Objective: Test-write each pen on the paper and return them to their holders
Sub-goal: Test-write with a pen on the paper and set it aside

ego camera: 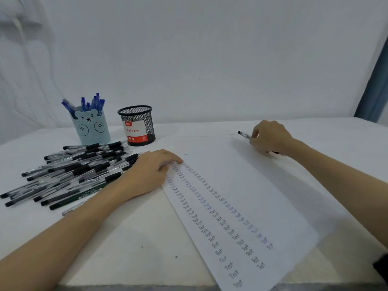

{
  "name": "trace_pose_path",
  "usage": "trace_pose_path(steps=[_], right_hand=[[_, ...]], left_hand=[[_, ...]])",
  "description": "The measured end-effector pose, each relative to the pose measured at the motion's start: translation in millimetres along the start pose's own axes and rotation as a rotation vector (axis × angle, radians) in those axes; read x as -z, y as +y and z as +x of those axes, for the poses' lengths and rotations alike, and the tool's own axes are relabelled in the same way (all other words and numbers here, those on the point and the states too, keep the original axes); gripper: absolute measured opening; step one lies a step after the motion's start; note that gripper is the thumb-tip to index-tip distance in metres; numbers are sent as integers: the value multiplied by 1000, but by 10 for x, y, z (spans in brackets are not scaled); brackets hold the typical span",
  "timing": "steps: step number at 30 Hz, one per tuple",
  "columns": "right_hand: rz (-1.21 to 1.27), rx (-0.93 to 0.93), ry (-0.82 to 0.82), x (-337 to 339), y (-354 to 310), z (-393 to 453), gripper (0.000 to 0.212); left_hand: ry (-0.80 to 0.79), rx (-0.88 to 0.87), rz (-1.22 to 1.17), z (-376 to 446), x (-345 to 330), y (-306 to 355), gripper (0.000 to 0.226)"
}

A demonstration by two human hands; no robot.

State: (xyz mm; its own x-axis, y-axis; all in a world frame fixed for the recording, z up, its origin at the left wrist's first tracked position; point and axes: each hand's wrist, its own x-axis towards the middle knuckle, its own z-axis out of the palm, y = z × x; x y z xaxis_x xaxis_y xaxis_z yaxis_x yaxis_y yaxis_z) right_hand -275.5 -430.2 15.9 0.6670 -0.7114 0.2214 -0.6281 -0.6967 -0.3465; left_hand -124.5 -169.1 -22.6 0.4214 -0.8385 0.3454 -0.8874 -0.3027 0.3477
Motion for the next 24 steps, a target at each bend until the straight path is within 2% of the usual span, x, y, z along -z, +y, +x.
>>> trace_pose_path(steps=[3,6,9,12,14,16,21,24], right_hand=[[-149,1,70,4,143,-29,17],[-226,-25,55,12,228,-59,13],[-230,-47,56,12,236,-55,20],[-222,24,157,3,100,-49,28],[-171,109,200,7,-112,-32,26],[-94,219,176,26,-406,-20,22],[148,507,21,-103,-1368,-80,18],[187,693,-55,-322,-1927,-173,22]], left_hand=[[1,-35,-65,-24,-8,65,29],[-48,-37,-125,-59,-14,111,27],[-89,-19,-102,-70,3,130,28],[-95,-7,-109,-86,34,156,29],[-96,-8,-93,-134,77,149,31],[-84,-23,-59,-202,148,134,31],[-74,-75,118,-513,360,-41,34],[-54,-40,153,-710,444,-217,39]])
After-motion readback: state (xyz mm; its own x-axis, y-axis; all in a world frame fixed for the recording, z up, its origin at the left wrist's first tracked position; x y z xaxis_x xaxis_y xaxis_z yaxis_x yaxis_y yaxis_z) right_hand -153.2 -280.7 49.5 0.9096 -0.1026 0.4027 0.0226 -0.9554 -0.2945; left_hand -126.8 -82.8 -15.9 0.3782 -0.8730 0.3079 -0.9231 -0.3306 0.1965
